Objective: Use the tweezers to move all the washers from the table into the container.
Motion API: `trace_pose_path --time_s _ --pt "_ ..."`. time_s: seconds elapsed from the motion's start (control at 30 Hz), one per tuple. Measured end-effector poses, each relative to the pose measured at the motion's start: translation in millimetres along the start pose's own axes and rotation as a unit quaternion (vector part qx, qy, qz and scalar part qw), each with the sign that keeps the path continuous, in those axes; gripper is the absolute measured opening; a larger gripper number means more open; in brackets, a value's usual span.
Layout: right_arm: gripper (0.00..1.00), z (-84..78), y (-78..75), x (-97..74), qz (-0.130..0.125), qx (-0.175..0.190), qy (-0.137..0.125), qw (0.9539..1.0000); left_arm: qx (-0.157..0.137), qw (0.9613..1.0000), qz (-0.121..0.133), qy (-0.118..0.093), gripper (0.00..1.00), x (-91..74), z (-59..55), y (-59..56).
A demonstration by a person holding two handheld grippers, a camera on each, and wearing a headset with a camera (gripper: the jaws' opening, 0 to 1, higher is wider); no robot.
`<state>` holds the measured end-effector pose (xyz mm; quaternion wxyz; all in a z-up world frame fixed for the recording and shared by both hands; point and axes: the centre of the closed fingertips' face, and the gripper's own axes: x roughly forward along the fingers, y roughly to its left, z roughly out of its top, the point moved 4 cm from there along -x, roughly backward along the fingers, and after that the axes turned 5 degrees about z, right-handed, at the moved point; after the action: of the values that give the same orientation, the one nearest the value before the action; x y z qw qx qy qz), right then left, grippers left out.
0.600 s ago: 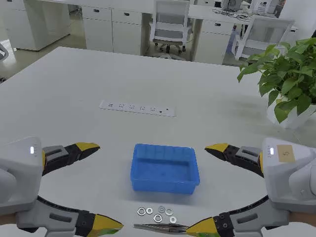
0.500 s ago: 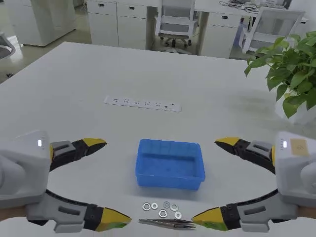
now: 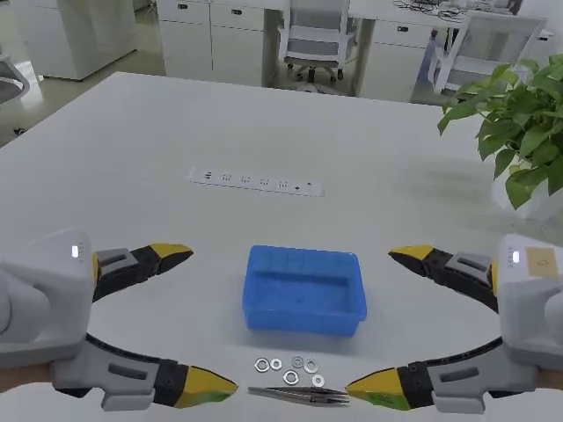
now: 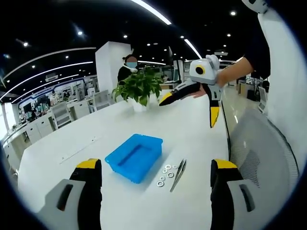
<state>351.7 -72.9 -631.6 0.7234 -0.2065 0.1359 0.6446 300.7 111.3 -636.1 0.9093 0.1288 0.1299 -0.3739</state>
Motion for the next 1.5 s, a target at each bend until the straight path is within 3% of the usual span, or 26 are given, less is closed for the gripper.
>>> trace_pose_path --time_s 0.6,1.5 --pt "0.99 0.0 4.0 0.2 0.002 -0.006 0.007 1.0 -0.001 1.0 0.0 0.005 1.0 -5.5 -4.3 -0.6" --pt "0.99 -6.0 7.1 1.0 0.002 -0.001 0.012 0.9999 0.001 1.0 -0.004 0.005 1.0 3.2 -5.1 -2.4"
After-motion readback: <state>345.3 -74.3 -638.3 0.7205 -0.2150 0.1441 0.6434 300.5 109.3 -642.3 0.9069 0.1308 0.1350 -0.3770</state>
